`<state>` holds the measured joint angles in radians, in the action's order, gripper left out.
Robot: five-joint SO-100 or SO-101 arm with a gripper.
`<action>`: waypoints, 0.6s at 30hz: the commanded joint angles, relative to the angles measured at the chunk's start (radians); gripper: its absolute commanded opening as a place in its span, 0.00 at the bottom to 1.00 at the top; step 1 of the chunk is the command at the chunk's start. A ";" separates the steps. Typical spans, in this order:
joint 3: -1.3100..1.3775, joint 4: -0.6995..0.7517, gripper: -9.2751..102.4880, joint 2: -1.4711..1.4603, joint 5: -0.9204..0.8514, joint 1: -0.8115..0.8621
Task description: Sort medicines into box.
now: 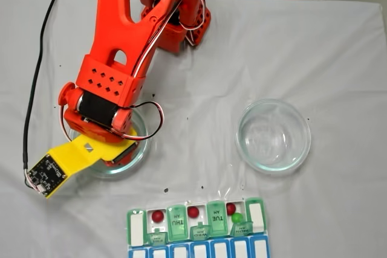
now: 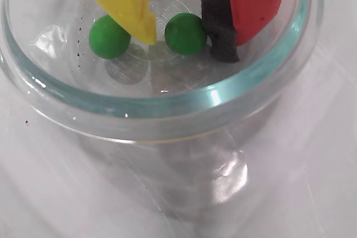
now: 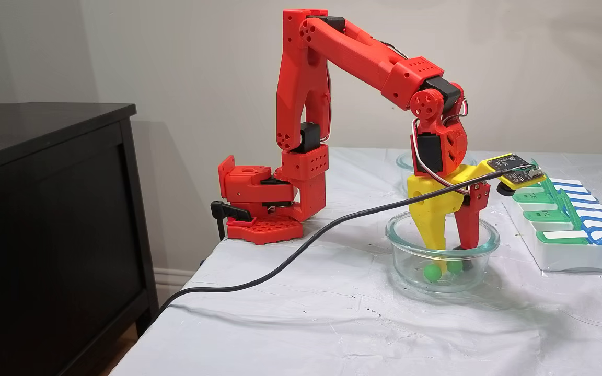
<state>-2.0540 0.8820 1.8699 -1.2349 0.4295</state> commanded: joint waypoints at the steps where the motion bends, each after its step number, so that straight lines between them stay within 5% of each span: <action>1: 0.009 -0.017 0.22 0.026 0.000 -0.015; 6: -0.006 -0.043 0.09 0.038 0.003 -0.023; 18: -0.029 0.014 0.08 0.138 0.061 -0.038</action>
<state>-2.0893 0.8636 1.8853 -1.1888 0.4111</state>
